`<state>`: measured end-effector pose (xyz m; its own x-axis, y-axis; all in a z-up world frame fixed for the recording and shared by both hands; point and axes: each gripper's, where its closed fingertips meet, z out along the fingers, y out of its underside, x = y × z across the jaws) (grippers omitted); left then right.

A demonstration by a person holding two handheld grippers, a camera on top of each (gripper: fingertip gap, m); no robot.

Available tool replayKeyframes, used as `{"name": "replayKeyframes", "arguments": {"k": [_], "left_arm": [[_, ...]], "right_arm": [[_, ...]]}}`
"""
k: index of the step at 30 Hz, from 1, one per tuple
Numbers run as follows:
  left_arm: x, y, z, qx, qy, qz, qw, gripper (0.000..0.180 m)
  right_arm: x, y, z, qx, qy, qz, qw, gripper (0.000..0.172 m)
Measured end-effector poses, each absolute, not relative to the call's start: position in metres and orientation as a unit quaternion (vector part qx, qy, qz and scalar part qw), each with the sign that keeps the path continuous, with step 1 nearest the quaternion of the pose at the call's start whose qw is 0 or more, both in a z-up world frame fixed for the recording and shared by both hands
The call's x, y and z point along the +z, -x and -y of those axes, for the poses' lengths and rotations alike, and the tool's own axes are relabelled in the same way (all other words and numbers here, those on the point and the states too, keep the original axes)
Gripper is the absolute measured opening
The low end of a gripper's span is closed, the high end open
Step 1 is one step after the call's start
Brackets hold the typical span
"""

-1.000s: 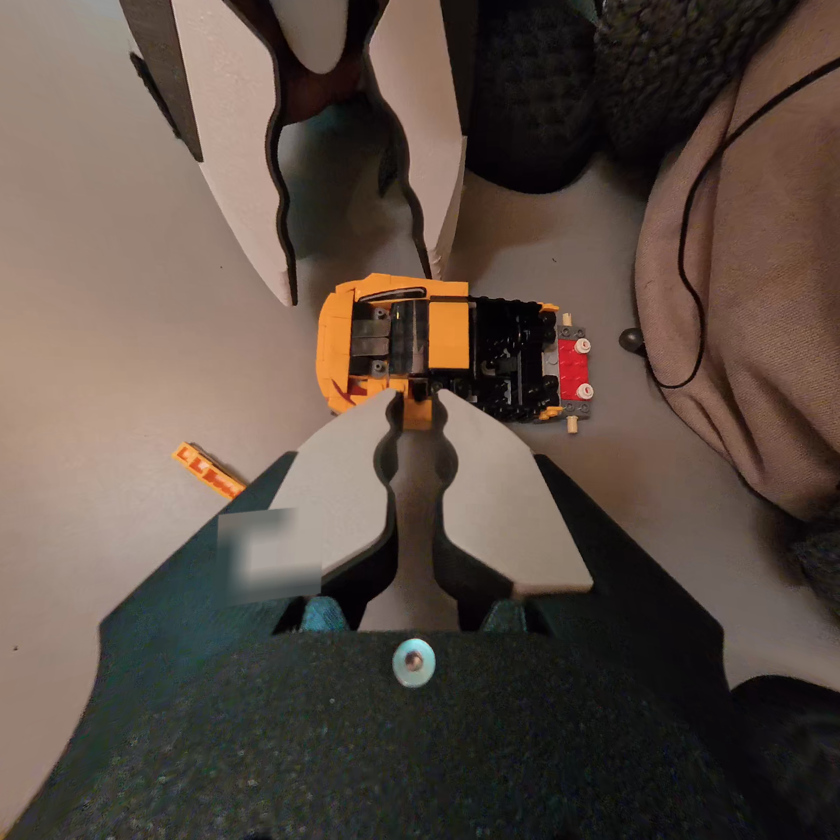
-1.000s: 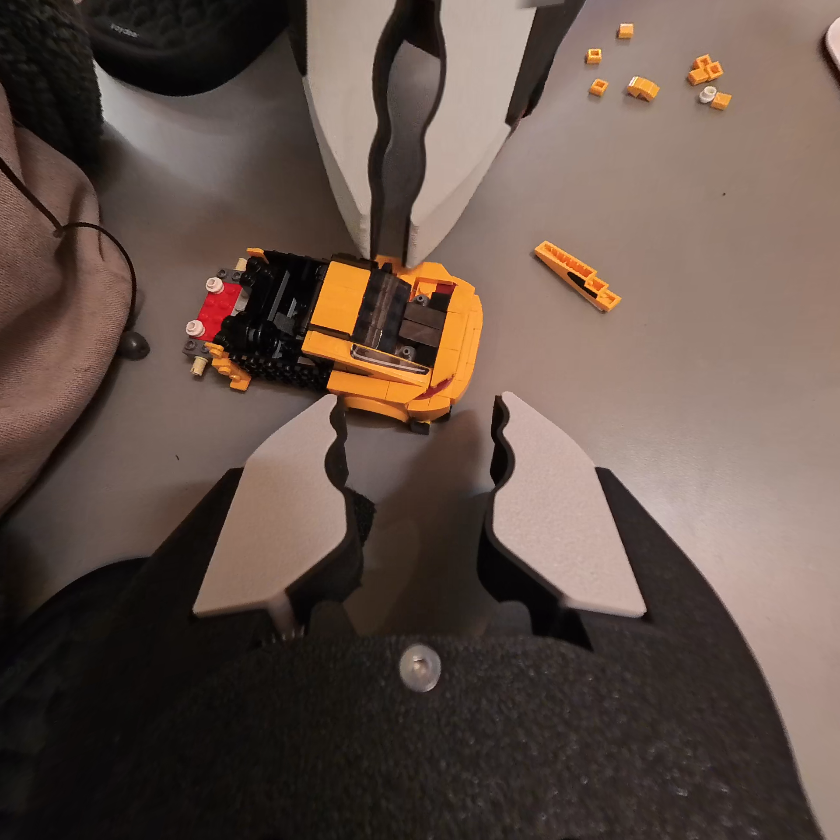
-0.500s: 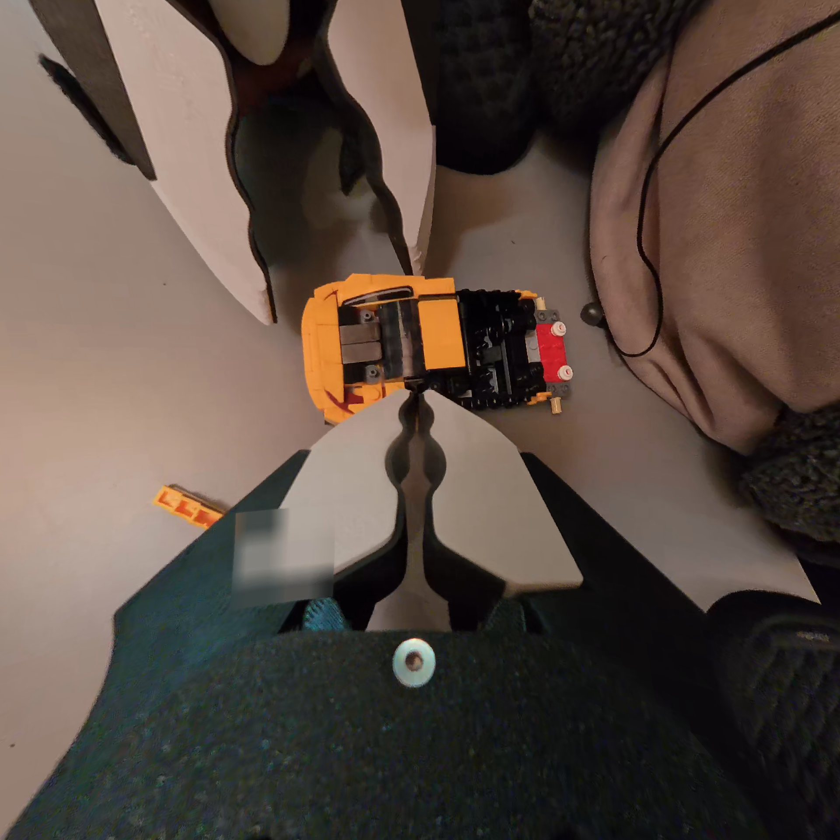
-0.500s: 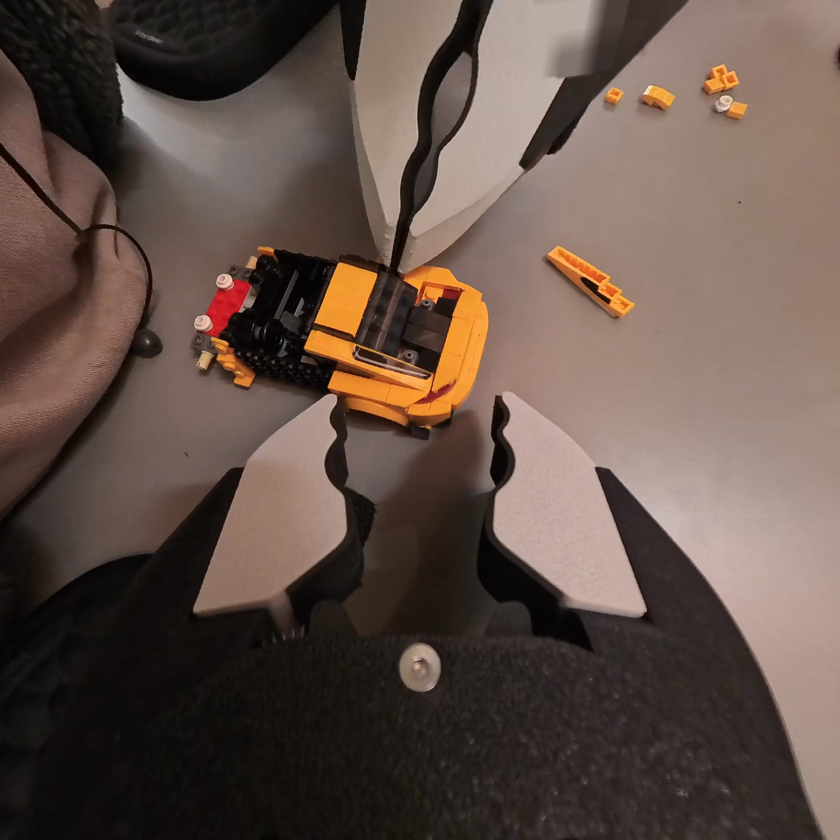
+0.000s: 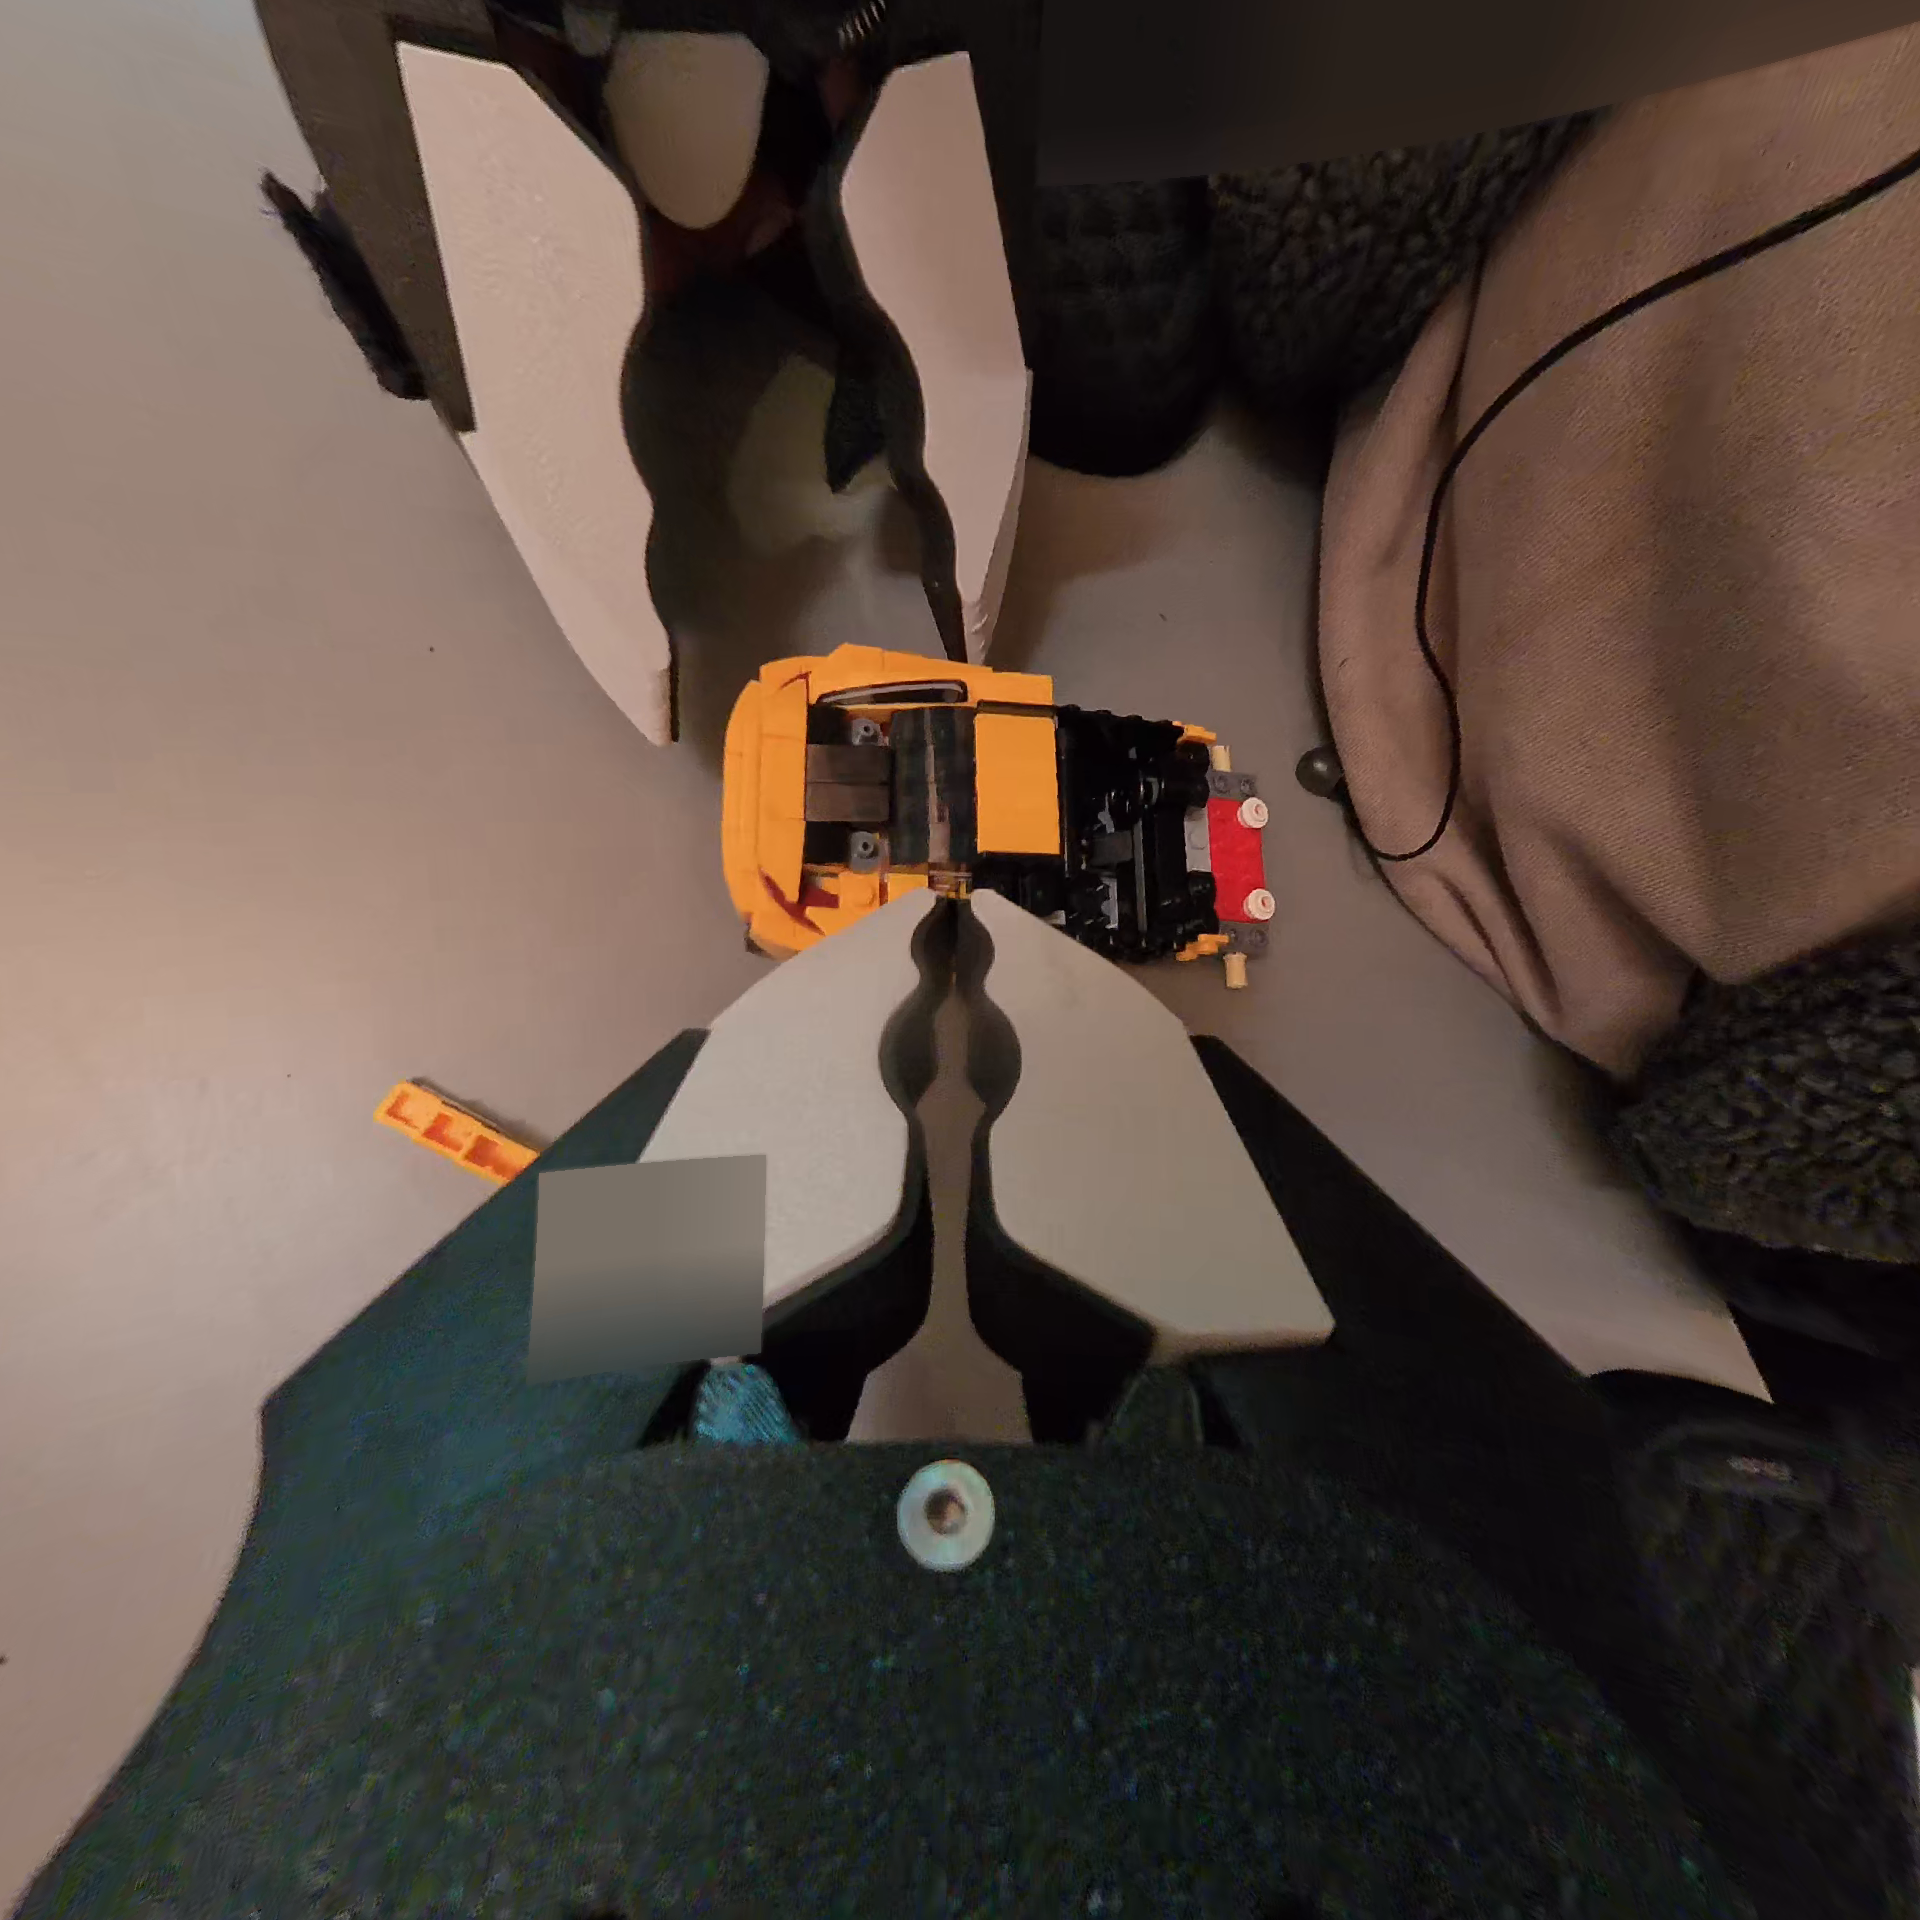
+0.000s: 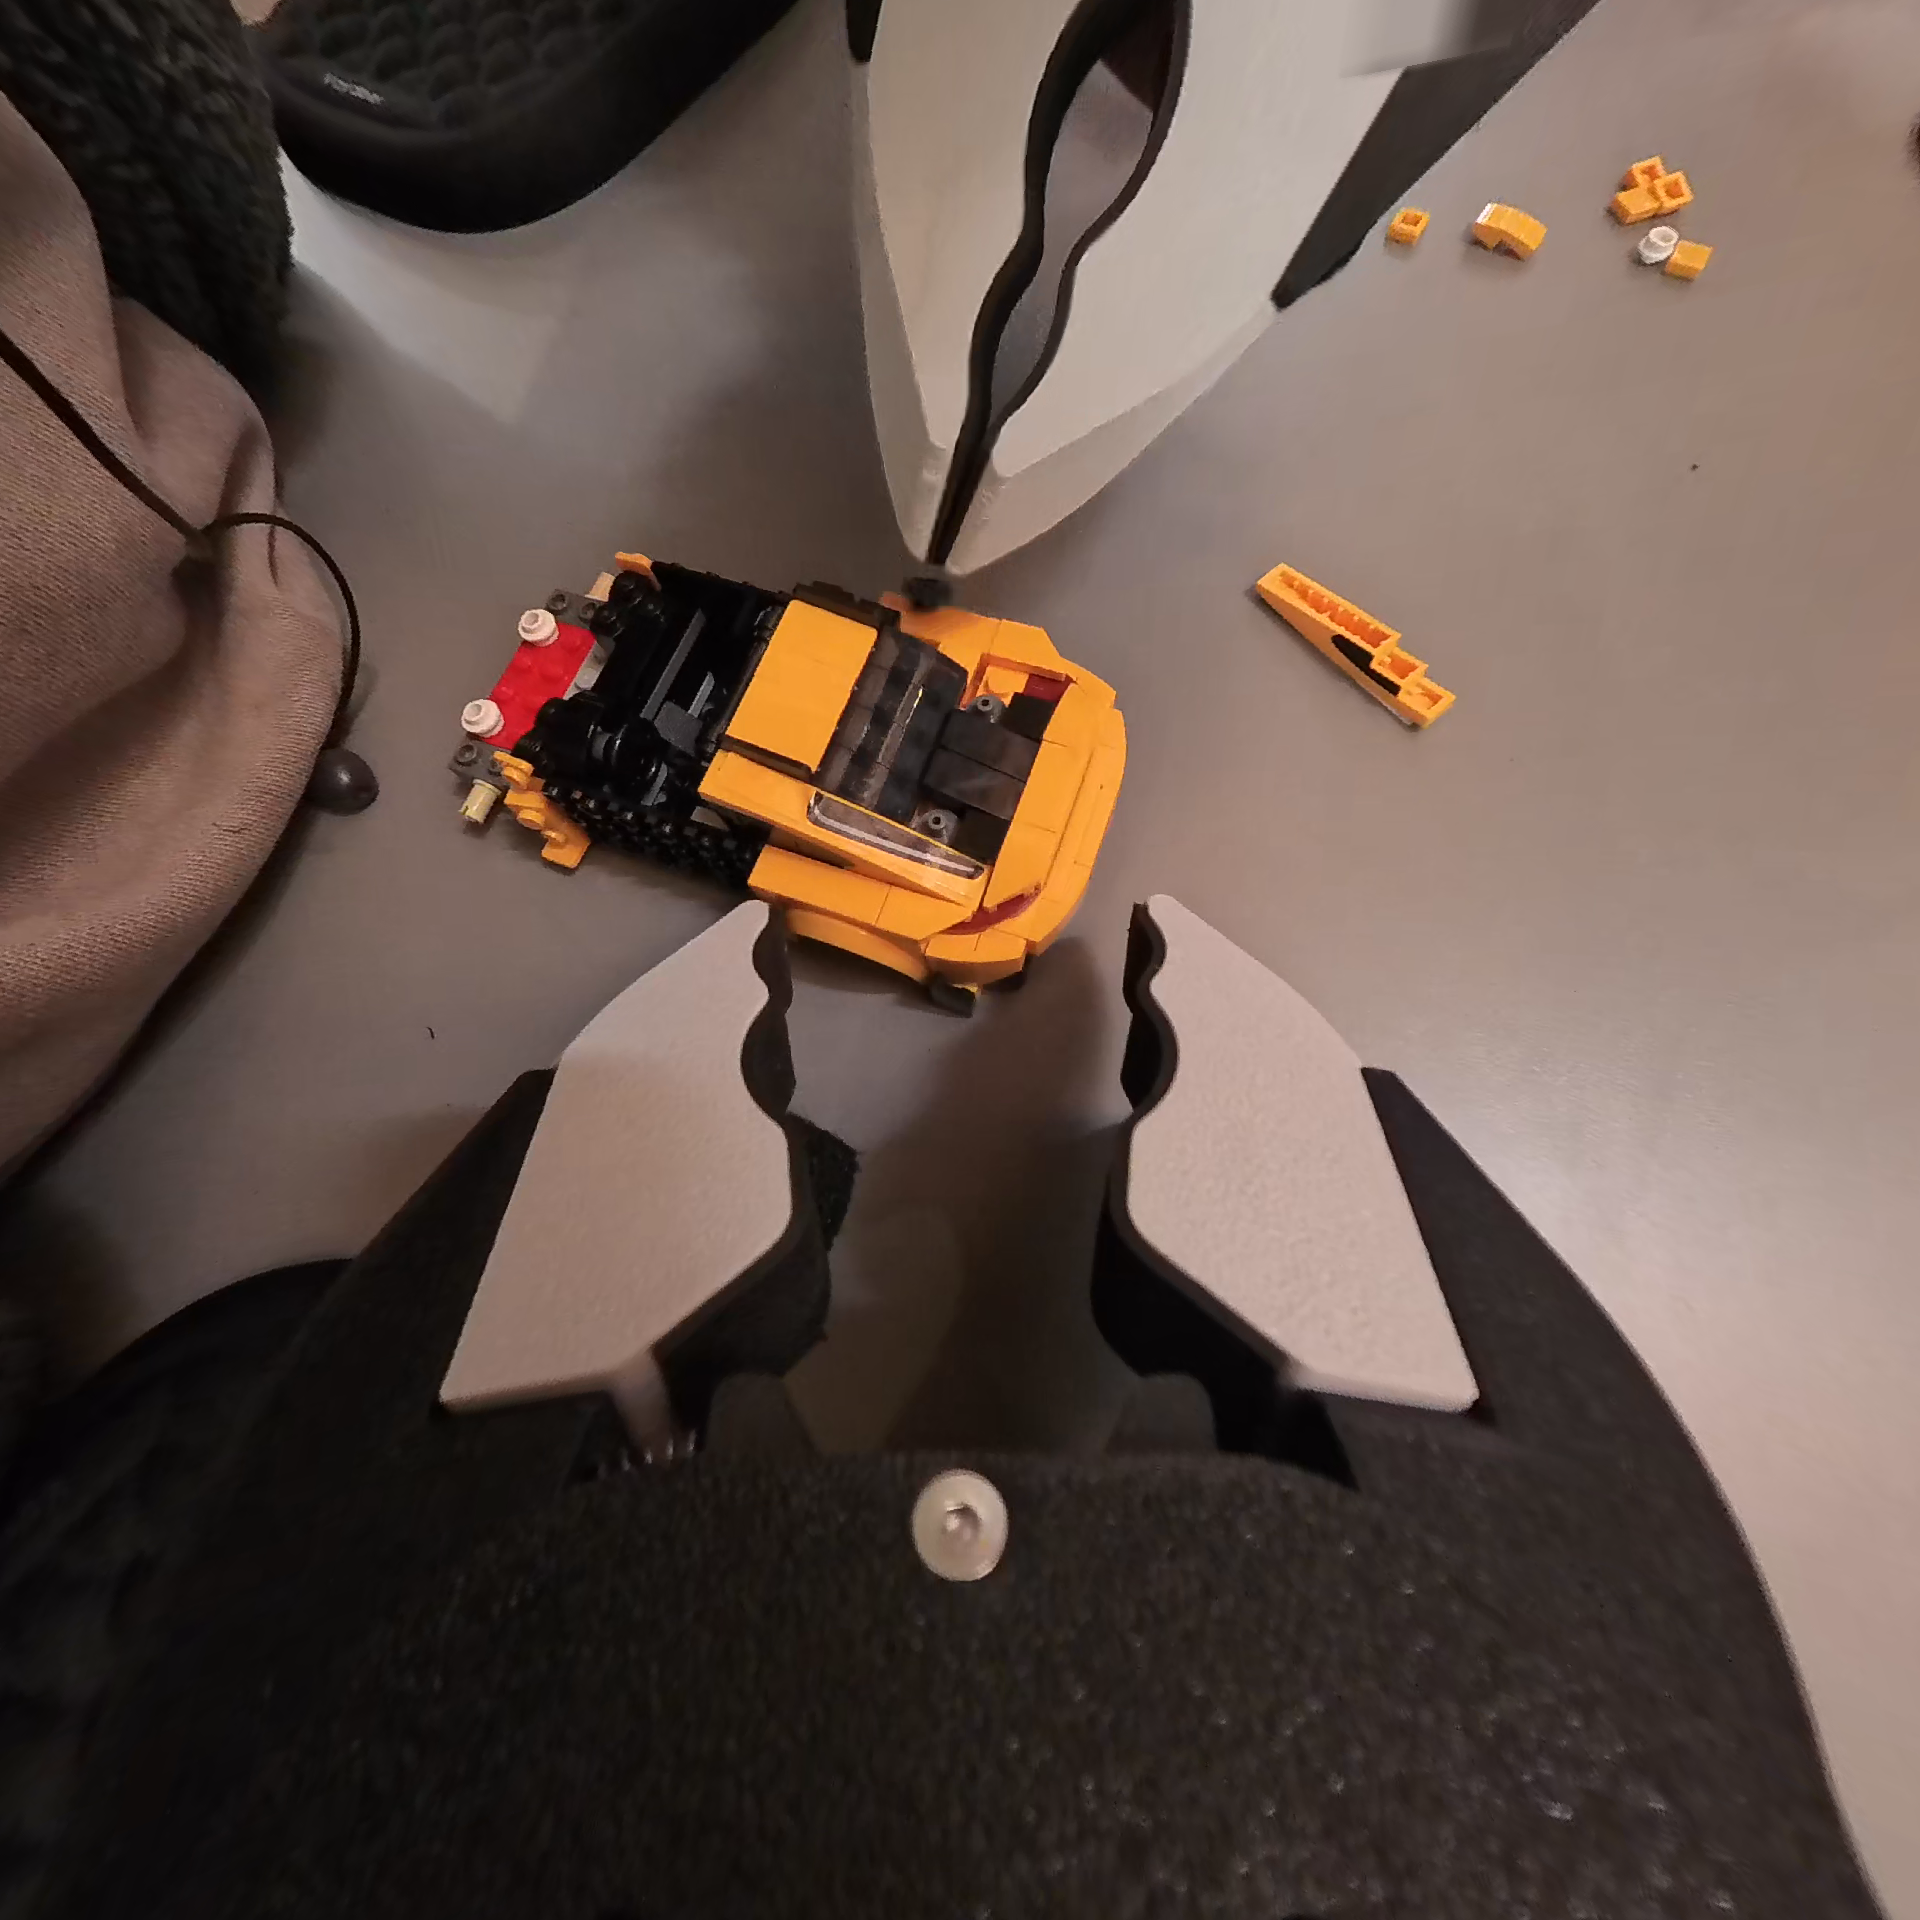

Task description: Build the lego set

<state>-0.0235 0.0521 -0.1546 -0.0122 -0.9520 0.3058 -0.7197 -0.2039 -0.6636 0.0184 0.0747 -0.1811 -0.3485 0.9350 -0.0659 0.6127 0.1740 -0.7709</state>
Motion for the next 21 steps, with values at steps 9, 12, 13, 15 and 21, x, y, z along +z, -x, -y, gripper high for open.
{"name": "replayKeyframes", "arguments": {"k": [9, 12, 13, 15, 21], "left_arm": [[-0.163, 0.043, -0.060, -0.345, 0.716, -0.587, 0.154, 0.000], [-0.170, 0.056, -0.056, -0.317, 0.729, -0.587, 0.153, 0.012], [-0.172, 0.059, -0.053, -0.313, 0.737, -0.580, 0.150, 0.014], [-0.173, 0.067, -0.048, -0.308, 0.750, -0.564, 0.155, 0.017], [-0.175, 0.092, -0.025, -0.279, 0.793, -0.516, 0.167, 0.022]], "right_arm": [[-0.181, -0.018, -0.075, 0.368, 0.527, 0.734, 0.221, 0.062], [-0.180, -0.018, -0.076, 0.370, 0.528, 0.732, 0.222, 0.062], [-0.180, -0.018, -0.076, 0.370, 0.528, 0.731, 0.224, 0.062], [-0.179, -0.018, -0.077, 0.371, 0.529, 0.729, 0.226, 0.062], [-0.175, -0.018, -0.080, 0.379, 0.530, 0.722, 0.233, 0.062]]}}
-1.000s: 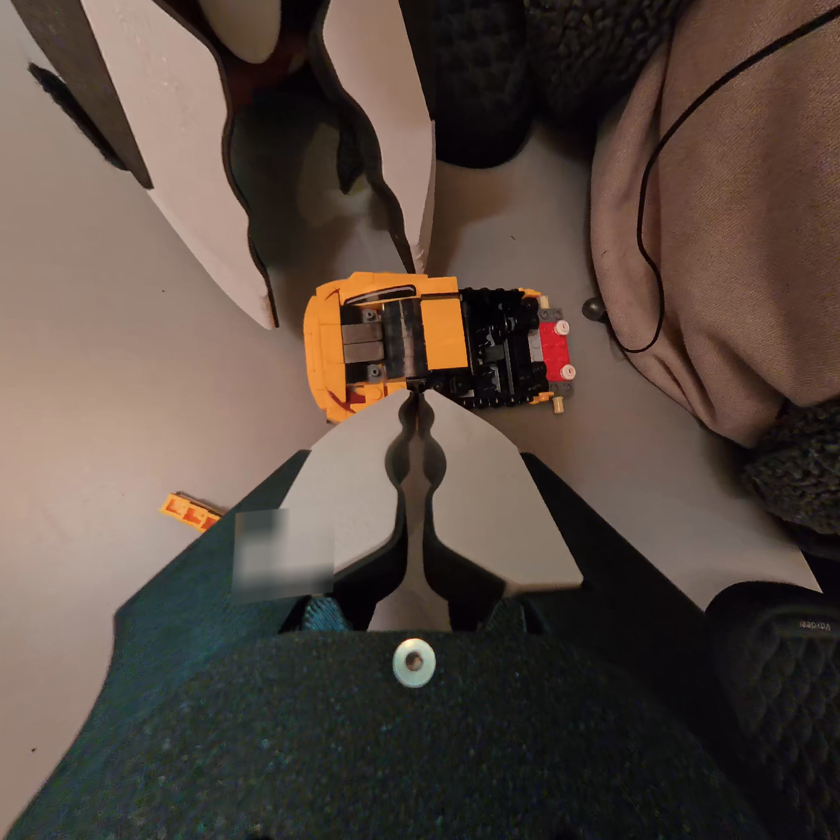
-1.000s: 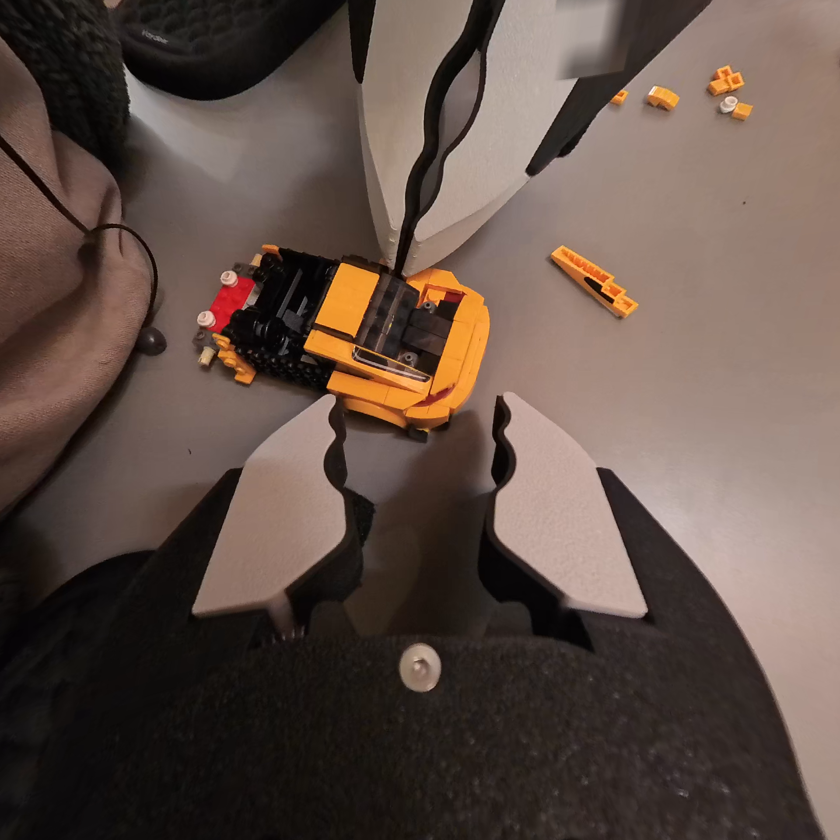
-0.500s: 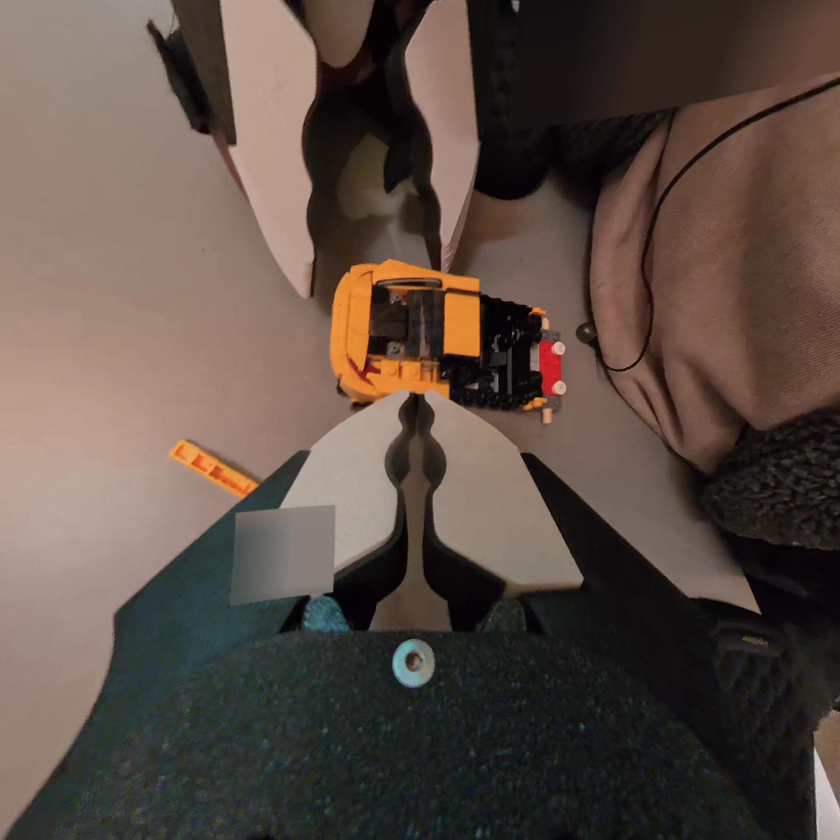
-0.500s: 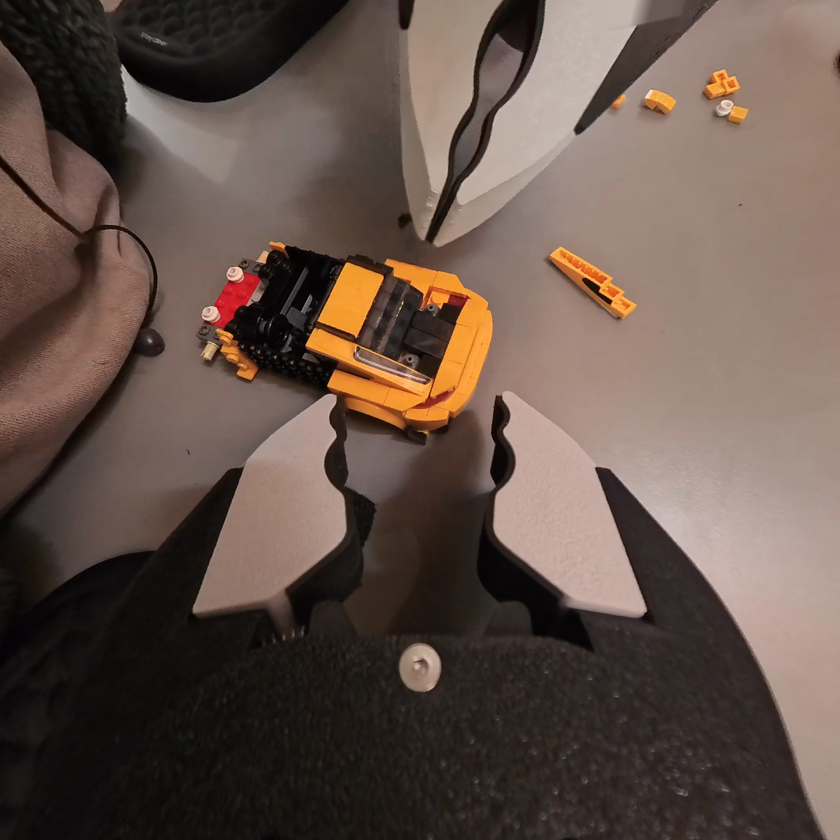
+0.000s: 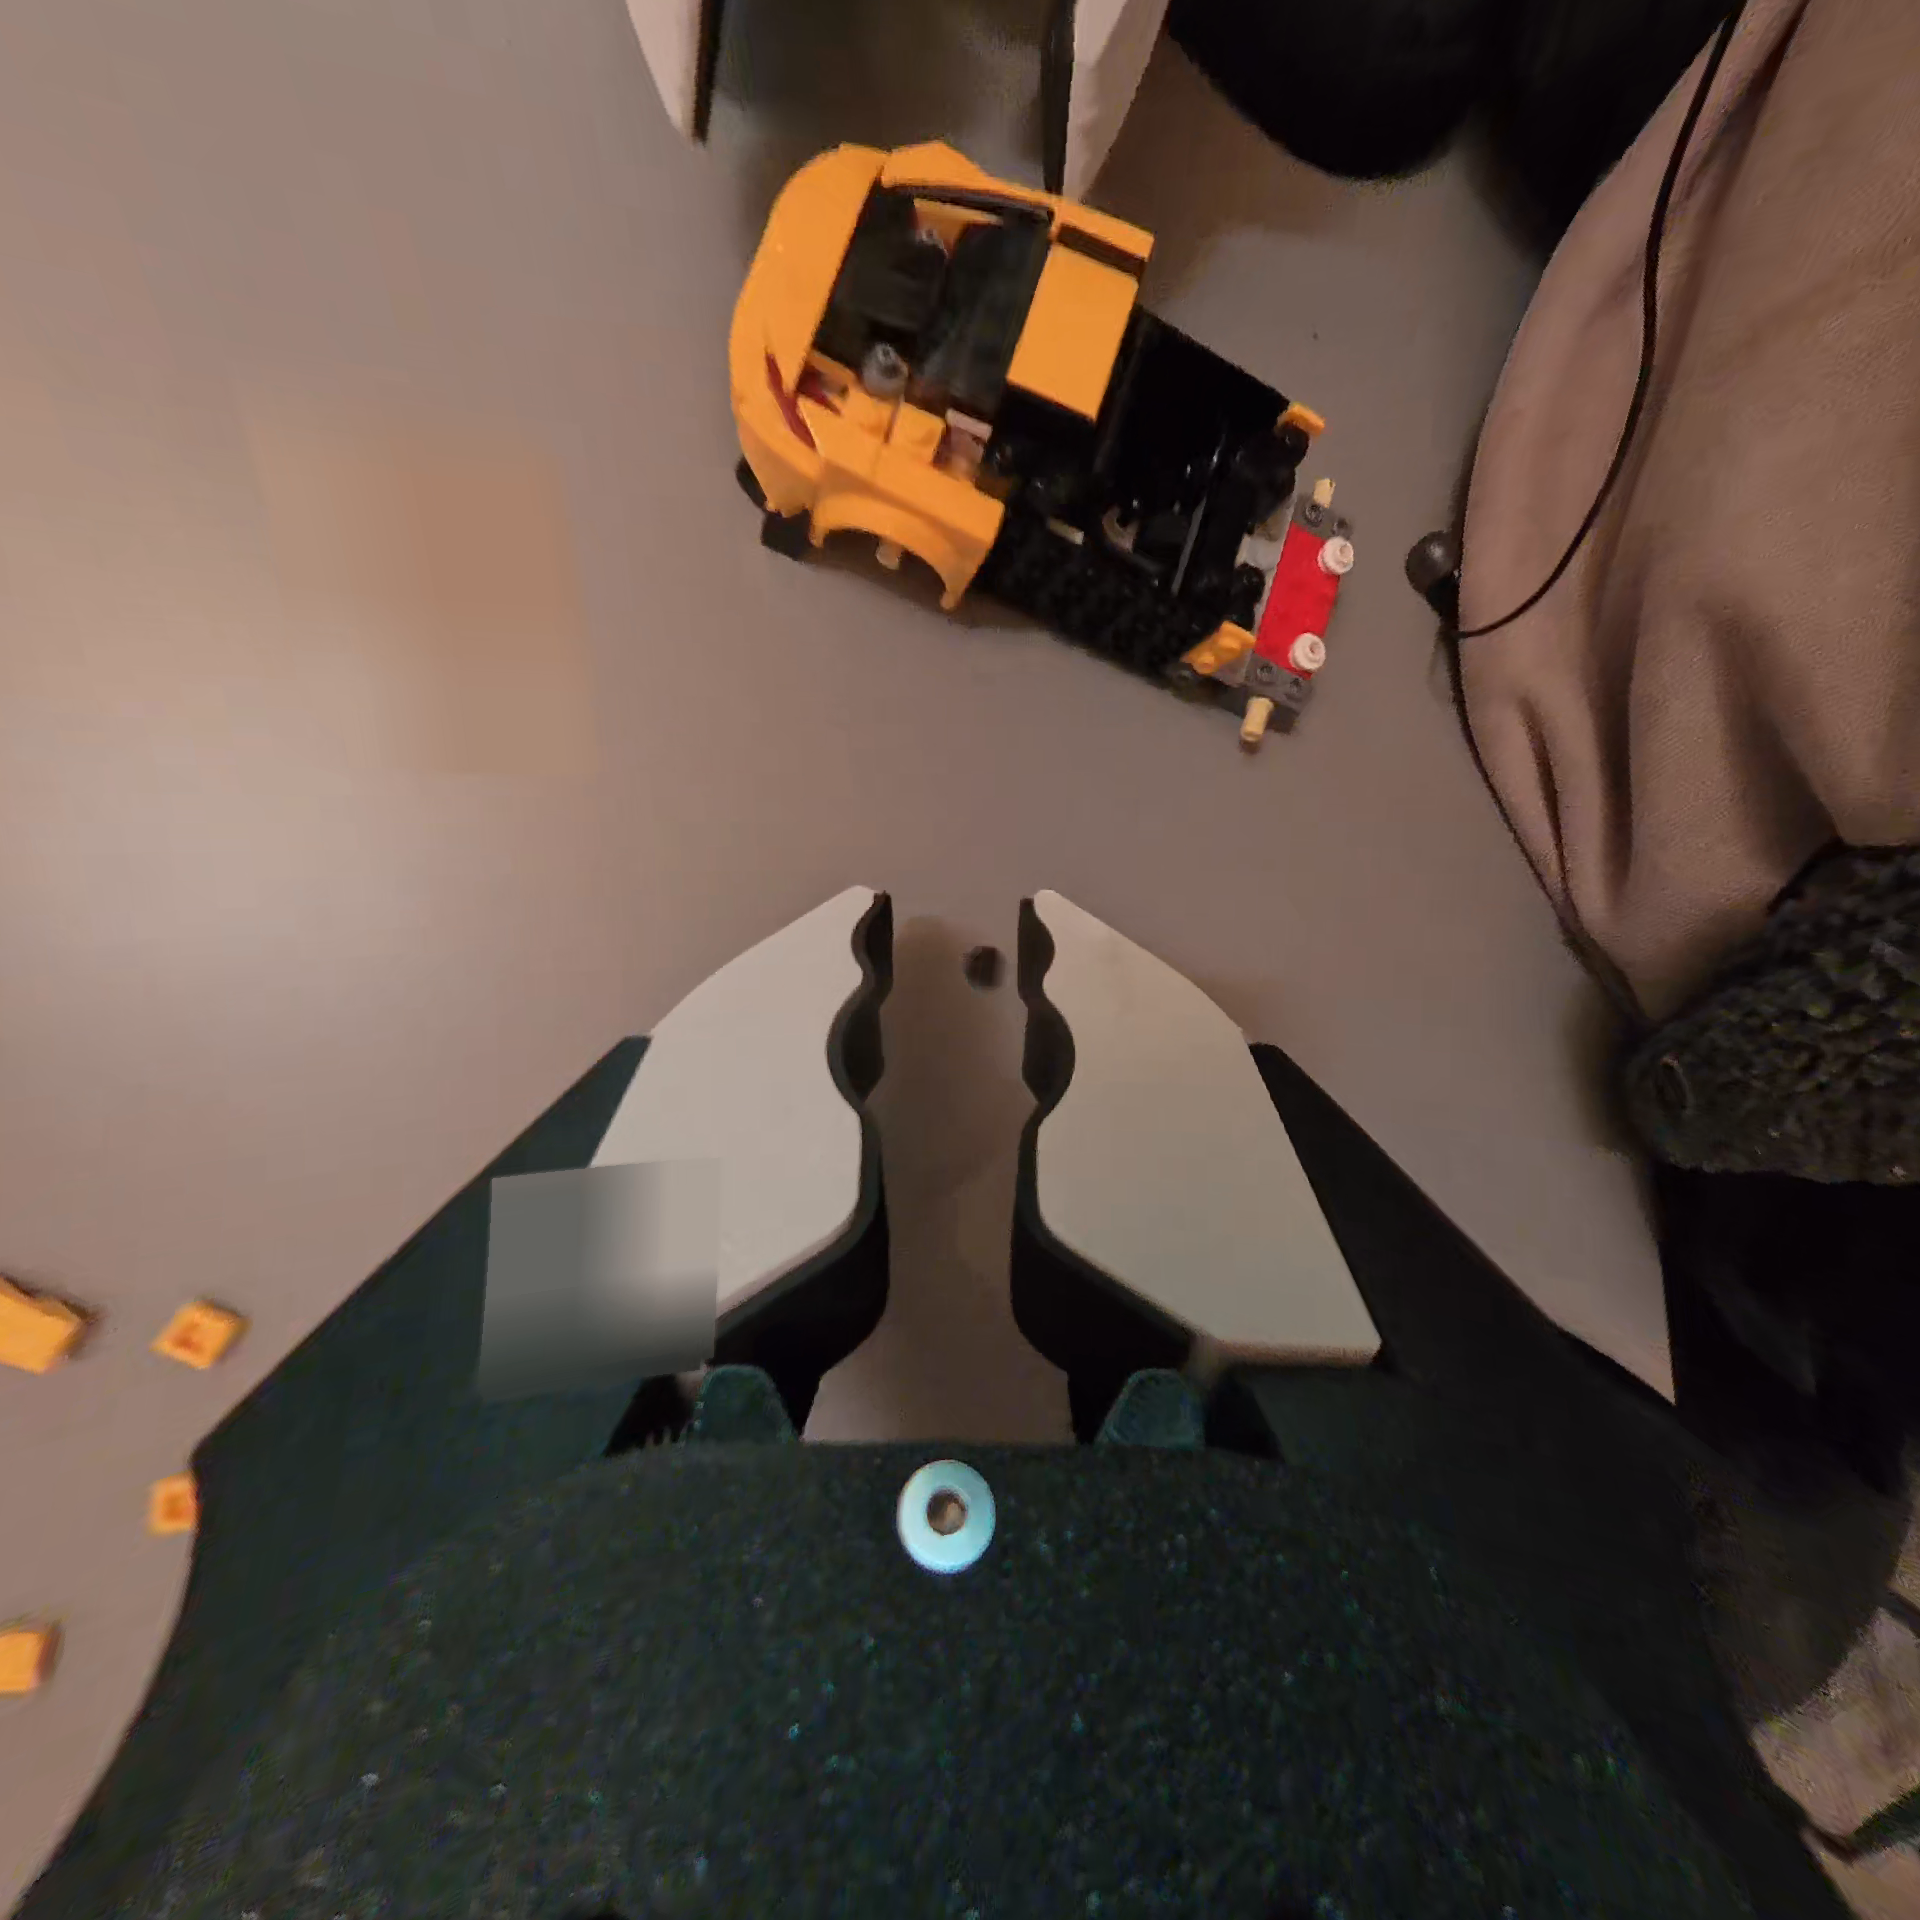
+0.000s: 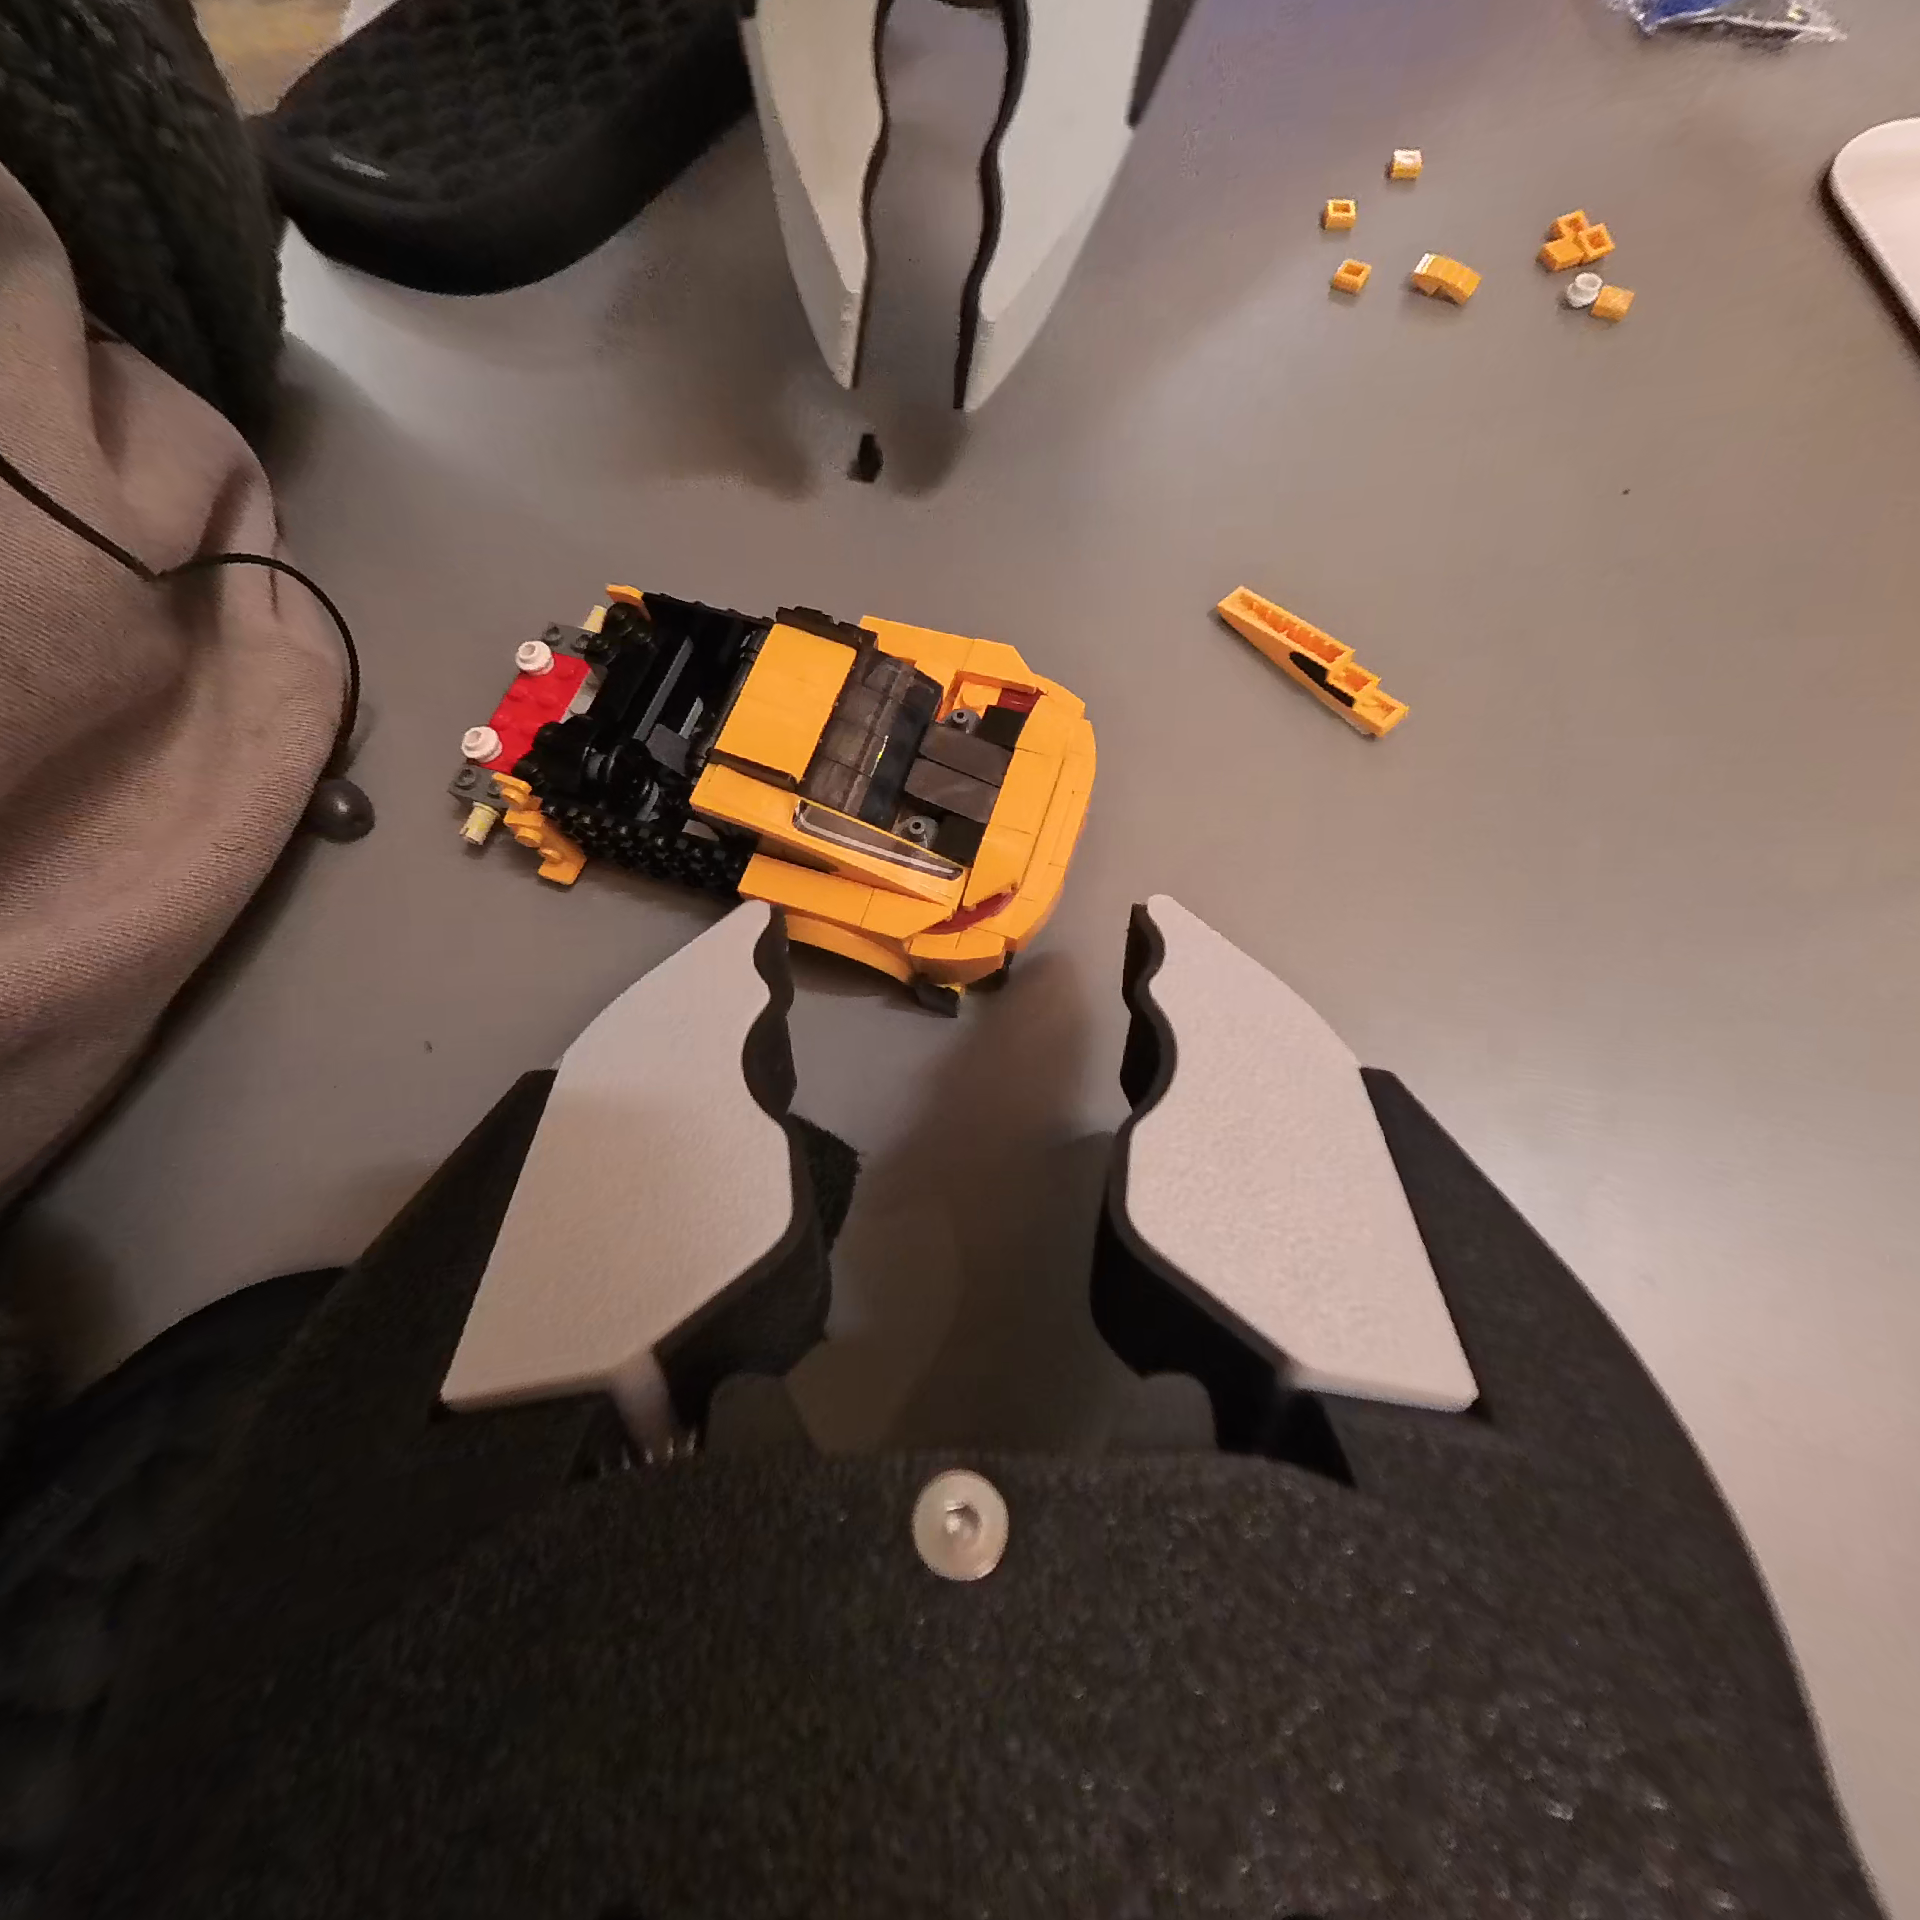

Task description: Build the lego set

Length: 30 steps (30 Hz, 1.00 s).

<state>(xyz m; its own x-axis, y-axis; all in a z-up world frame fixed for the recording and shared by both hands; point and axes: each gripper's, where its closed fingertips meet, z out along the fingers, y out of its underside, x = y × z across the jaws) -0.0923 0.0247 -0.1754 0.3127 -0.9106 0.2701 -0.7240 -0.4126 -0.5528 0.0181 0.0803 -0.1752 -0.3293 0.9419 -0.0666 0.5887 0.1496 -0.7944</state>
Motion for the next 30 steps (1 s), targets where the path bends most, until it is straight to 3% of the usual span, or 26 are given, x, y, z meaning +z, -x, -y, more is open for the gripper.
{"name": "replayKeyframes", "arguments": {"k": [8, 15, 24, 30], "left_arm": [[-0.199, 0.093, -0.014, -0.222, 0.804, -0.518, 0.190, 0.025], [-0.202, 0.093, -0.020, -0.209, 0.799, -0.524, 0.207, 0.000], [-0.194, 0.094, -0.032, -0.248, 0.800, -0.451, 0.309, 0.000], [-0.180, 0.108, -0.039, -0.248, 0.788, -0.424, 0.371, 0.000]], "right_arm": [[-0.173, -0.022, -0.083, 0.380, 0.535, 0.718, 0.231, 0.062], [-0.166, -0.027, -0.084, 0.386, 0.546, 0.705, 0.236, 0.062], [-0.169, -0.018, -0.061, 0.356, 0.627, 0.658, 0.219, 0.086], [-0.181, -0.003, -0.055, 0.329, 0.663, 0.640, 0.207, 0.086]]}}
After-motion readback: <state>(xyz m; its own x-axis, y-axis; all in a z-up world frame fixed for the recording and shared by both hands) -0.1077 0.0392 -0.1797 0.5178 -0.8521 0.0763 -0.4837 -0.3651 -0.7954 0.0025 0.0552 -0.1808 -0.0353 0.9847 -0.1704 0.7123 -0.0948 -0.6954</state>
